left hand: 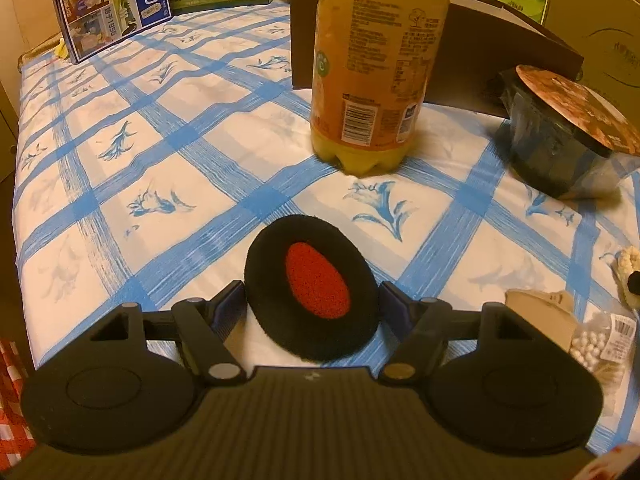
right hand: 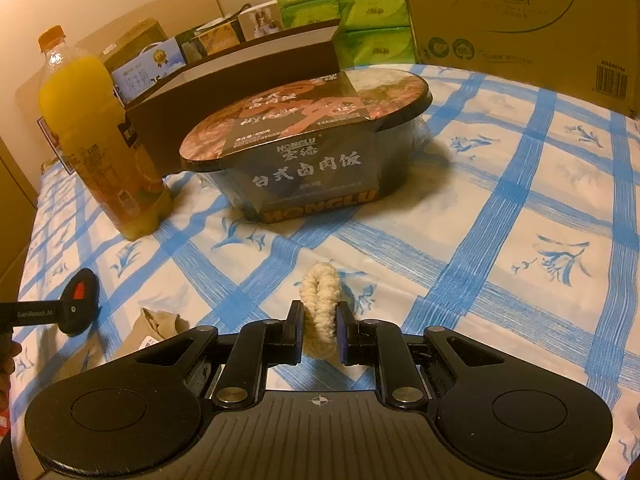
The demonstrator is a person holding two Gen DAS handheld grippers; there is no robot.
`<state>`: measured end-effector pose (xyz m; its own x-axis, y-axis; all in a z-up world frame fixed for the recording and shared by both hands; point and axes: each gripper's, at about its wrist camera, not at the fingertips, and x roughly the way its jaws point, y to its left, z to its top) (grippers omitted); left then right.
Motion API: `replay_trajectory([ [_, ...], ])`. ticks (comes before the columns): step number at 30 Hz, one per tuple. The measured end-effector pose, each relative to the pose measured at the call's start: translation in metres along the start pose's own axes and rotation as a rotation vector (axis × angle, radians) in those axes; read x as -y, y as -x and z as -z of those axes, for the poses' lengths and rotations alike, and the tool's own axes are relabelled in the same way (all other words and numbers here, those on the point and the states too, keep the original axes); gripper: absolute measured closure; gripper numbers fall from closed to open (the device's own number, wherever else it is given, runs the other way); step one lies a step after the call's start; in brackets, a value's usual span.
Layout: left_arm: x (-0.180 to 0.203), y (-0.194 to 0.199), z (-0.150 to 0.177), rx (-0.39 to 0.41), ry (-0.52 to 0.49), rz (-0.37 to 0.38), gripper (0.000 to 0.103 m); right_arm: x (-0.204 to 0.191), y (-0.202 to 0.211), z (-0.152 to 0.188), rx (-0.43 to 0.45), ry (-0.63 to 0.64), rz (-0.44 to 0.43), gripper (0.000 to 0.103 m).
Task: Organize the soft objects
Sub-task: 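Lift the cream hair tie off the table with the right tool, then grasp the black-and-red pad with the left tool while the right tool carries the hair tie to the box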
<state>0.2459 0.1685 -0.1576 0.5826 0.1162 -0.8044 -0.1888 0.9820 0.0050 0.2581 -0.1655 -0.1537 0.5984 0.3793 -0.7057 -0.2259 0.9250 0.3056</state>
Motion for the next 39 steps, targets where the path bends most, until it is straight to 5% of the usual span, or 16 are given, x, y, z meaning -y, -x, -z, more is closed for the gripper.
replay_trajectory([
  [25,-0.039,0.025,0.004,0.039,-0.065,0.018,0.039,0.003,0.013,-0.009,-0.009,0.054,-0.034,0.086],
  [39,-0.084,0.046,-0.060,0.182,-0.135,-0.009,0.039,0.007,0.040,-0.090,0.100,0.094,-0.187,0.086],
])
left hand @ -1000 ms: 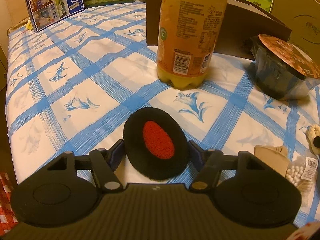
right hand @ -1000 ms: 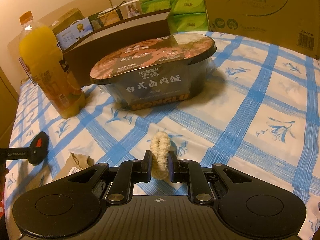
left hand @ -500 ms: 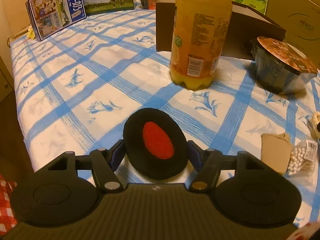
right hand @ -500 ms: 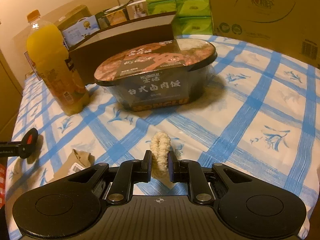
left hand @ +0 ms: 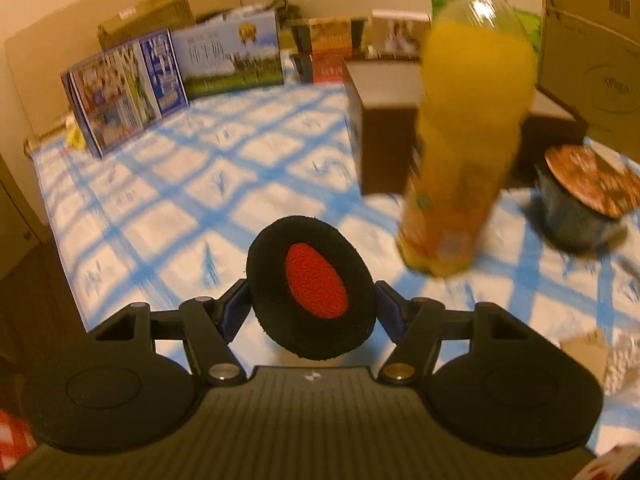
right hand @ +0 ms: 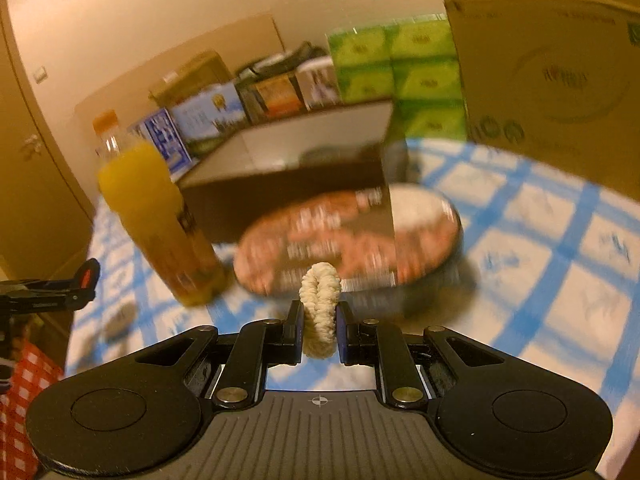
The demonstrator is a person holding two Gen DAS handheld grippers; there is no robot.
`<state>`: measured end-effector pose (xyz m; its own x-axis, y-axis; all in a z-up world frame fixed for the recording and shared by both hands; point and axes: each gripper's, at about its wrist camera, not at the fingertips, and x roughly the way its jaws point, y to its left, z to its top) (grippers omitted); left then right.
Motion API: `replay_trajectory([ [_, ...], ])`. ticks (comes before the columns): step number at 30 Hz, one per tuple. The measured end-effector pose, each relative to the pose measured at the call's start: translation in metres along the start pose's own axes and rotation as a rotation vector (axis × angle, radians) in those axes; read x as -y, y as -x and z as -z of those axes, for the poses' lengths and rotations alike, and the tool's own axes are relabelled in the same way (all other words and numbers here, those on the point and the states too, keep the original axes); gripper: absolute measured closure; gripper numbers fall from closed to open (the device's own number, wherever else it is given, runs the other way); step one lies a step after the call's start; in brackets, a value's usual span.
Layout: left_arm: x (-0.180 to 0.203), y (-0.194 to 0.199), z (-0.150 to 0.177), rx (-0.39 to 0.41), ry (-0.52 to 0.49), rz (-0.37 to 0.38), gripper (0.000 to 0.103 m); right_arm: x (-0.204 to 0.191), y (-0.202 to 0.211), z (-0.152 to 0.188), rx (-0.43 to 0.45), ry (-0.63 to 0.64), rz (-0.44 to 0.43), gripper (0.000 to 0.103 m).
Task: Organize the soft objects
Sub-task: 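Grasp the black-and-red pad with the left tool while the right tool carries the hair tie to the box, then release the hair tie into the white box with the right tool while the left tool drops the pad in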
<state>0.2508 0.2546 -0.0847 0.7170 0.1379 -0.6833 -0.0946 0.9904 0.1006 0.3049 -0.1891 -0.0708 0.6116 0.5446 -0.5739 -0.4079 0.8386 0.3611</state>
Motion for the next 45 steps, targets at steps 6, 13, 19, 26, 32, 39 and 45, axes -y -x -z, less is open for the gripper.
replay_trajectory([
  [6,-0.020,-0.005,-0.044,0.069,0.007,0.008,0.039,-0.002,-0.006,-0.039,0.040,0.021,-0.057,0.087],
  [13,-0.027,-0.019,-0.090,0.140,-0.019,0.054,0.039,-0.006,-0.036,-0.083,0.063,0.057,-0.099,0.086],
  [19,-0.041,-0.045,-0.136,0.175,0.023,0.110,0.039,-0.019,-0.075,-0.120,0.084,0.080,-0.132,0.086],
  [26,-0.037,-0.082,-0.192,0.182,0.008,0.152,0.039,-0.034,-0.131,-0.157,0.074,0.131,-0.139,0.086],
  [32,-0.009,-0.112,-0.227,0.178,-0.096,0.230,0.039,-0.038,-0.185,-0.183,0.023,0.135,-0.133,0.086],
  [39,0.022,-0.153,-0.238,0.130,-0.186,0.282,0.039,-0.043,-0.239,-0.198,-0.021,0.153,-0.107,0.086],
  [45,0.037,-0.185,-0.237,0.065,-0.225,0.297,0.038,-0.044,-0.273,-0.199,-0.066,0.176,-0.081,0.086],
])
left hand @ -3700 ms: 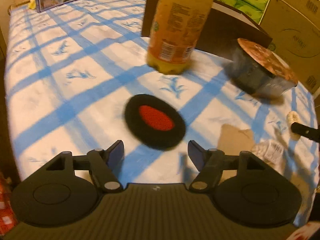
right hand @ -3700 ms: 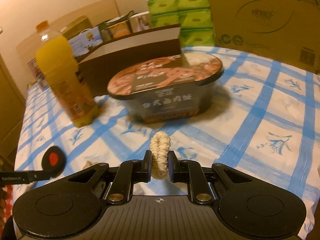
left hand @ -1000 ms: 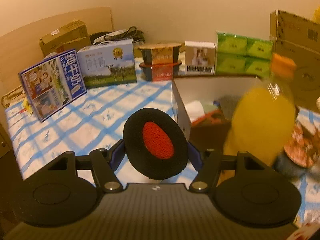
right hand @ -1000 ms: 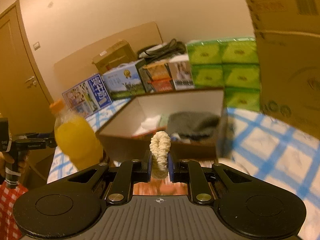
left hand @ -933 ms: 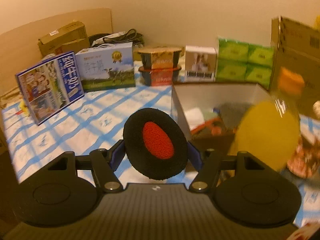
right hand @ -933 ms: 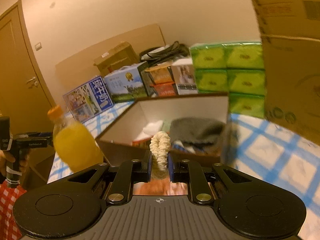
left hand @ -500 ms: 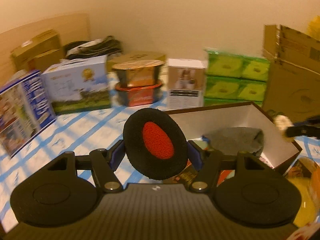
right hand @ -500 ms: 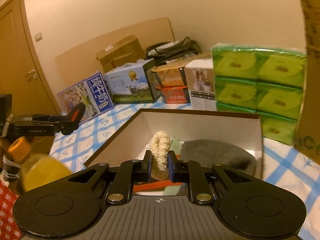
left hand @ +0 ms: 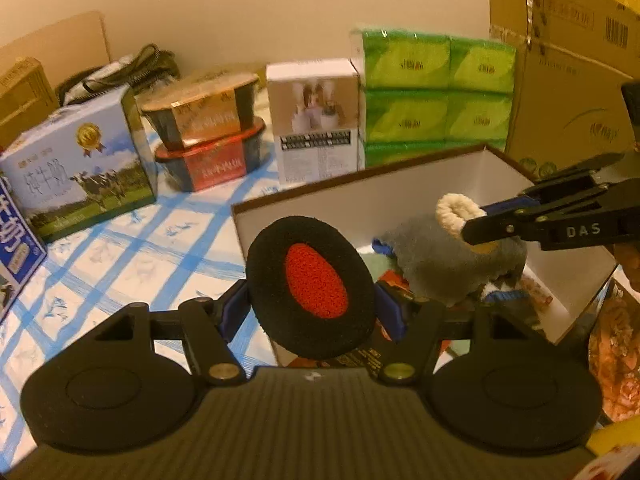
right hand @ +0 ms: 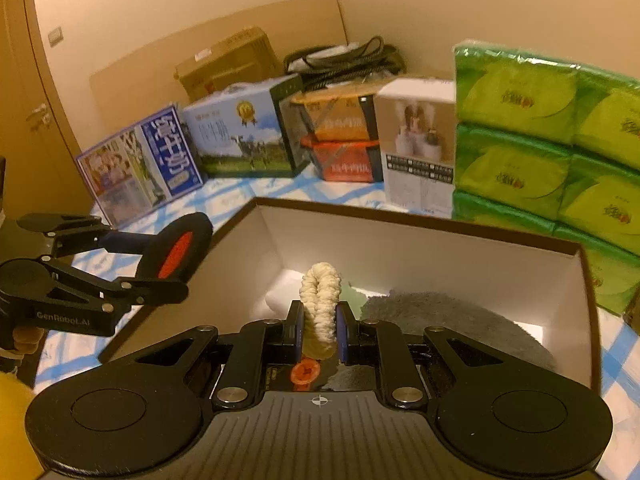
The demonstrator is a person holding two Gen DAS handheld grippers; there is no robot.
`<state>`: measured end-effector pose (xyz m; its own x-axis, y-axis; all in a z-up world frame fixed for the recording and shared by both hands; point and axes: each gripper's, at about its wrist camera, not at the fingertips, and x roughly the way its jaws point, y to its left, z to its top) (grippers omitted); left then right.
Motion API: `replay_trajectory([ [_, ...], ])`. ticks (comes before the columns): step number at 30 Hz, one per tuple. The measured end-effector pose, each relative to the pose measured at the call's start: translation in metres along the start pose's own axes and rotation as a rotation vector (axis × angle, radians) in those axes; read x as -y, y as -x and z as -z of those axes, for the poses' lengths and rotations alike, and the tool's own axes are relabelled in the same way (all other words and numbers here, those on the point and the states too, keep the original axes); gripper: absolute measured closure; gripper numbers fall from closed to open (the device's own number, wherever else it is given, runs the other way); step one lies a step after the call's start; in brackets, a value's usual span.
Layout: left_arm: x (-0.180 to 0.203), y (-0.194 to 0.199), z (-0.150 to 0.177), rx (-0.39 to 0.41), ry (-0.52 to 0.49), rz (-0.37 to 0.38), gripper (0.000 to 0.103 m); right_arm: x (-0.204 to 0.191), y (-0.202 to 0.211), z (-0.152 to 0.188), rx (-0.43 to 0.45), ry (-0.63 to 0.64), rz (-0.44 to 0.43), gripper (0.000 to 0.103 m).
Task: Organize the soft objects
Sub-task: 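Release the hair tie into the white box with the right tool while the left tool drops the pad in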
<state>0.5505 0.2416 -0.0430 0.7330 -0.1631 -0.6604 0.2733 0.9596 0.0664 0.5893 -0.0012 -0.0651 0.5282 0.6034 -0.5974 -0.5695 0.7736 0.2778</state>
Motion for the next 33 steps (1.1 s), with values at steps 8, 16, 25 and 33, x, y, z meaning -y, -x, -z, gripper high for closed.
replay_trajectory([
  [8,0.002,-0.027,-0.004,-0.046,0.002,-0.003,0.034,0.005,-0.020,-0.003,-0.021,-0.015,-0.004,0.086],
  [16,0.003,-0.035,-0.006,-0.044,0.012,-0.027,0.030,0.005,-0.026,-0.002,-0.035,-0.013,-0.008,0.086],
  [25,-0.001,-0.033,-0.005,-0.042,0.033,-0.042,0.030,0.001,-0.026,-0.006,-0.004,-0.050,-0.017,0.053],
  [33,0.000,-0.027,-0.006,-0.035,0.034,-0.049,0.030,0.000,-0.022,-0.007,-0.003,-0.041,-0.009,0.051],
])
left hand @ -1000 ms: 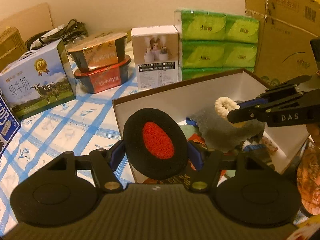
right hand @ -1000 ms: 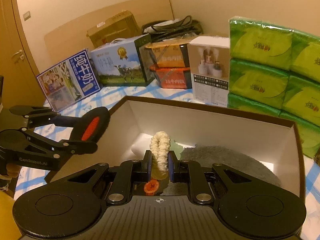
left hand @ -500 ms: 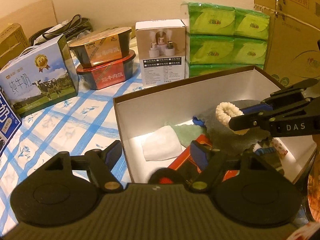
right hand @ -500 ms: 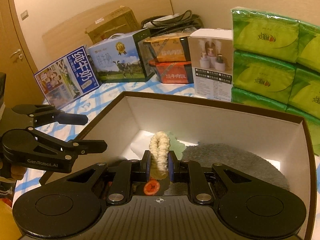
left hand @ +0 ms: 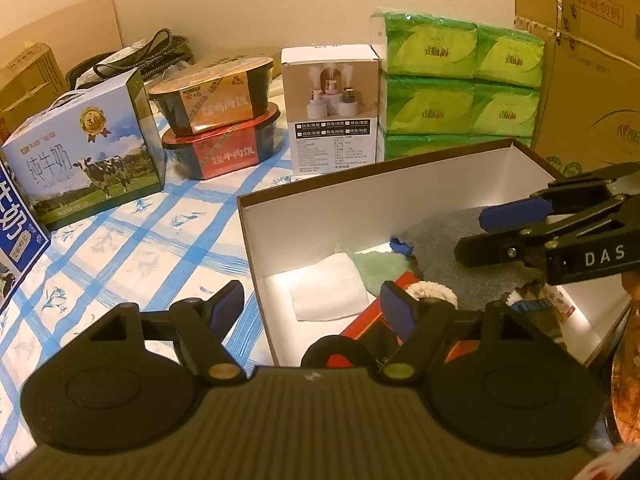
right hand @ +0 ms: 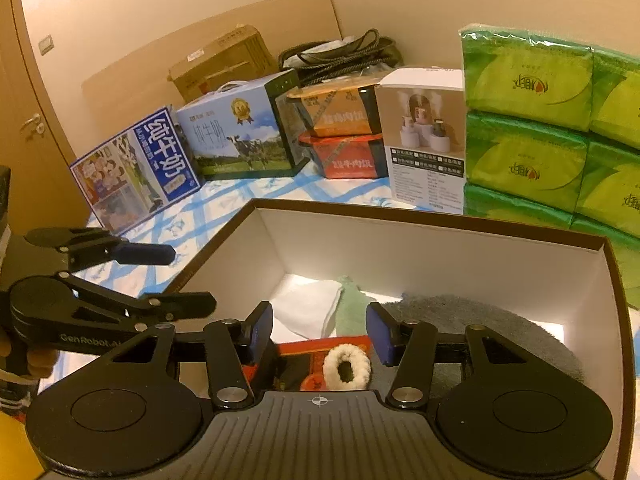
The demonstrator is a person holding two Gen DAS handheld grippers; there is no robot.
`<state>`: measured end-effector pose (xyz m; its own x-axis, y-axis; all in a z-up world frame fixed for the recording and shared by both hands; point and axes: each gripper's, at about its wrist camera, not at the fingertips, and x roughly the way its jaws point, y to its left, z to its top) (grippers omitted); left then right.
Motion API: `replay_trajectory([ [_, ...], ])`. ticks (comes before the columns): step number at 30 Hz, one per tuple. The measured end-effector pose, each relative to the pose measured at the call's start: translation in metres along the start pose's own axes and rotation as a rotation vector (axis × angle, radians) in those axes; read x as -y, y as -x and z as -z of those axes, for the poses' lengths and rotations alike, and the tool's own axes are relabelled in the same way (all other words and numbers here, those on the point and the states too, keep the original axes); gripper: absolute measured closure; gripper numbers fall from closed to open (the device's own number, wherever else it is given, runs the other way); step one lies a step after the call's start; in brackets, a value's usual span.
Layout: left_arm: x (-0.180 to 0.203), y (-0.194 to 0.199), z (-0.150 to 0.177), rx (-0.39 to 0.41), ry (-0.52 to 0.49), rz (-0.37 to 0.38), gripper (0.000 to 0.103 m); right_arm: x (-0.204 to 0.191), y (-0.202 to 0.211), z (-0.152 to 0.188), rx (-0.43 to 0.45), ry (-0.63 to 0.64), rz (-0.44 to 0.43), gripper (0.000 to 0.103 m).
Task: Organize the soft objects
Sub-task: 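Release the hair tie into the white box with the right tool while the left tool drops the pad in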
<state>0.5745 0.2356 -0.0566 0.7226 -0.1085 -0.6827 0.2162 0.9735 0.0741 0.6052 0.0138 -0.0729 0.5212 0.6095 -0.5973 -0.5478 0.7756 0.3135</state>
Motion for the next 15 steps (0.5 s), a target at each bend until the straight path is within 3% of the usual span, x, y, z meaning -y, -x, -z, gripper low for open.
replay_trajectory([
  [9,-0.007,0.016,0.000,0.011,0.052,-0.020,0.030,0.003,0.022,0.005,0.002,-0.001,0.022,0.045],
  [15,-0.028,0.043,0.006,0.012,0.152,-0.055,0.030,0.009,0.058,0.011,0.029,-0.015,0.016,0.029],
])
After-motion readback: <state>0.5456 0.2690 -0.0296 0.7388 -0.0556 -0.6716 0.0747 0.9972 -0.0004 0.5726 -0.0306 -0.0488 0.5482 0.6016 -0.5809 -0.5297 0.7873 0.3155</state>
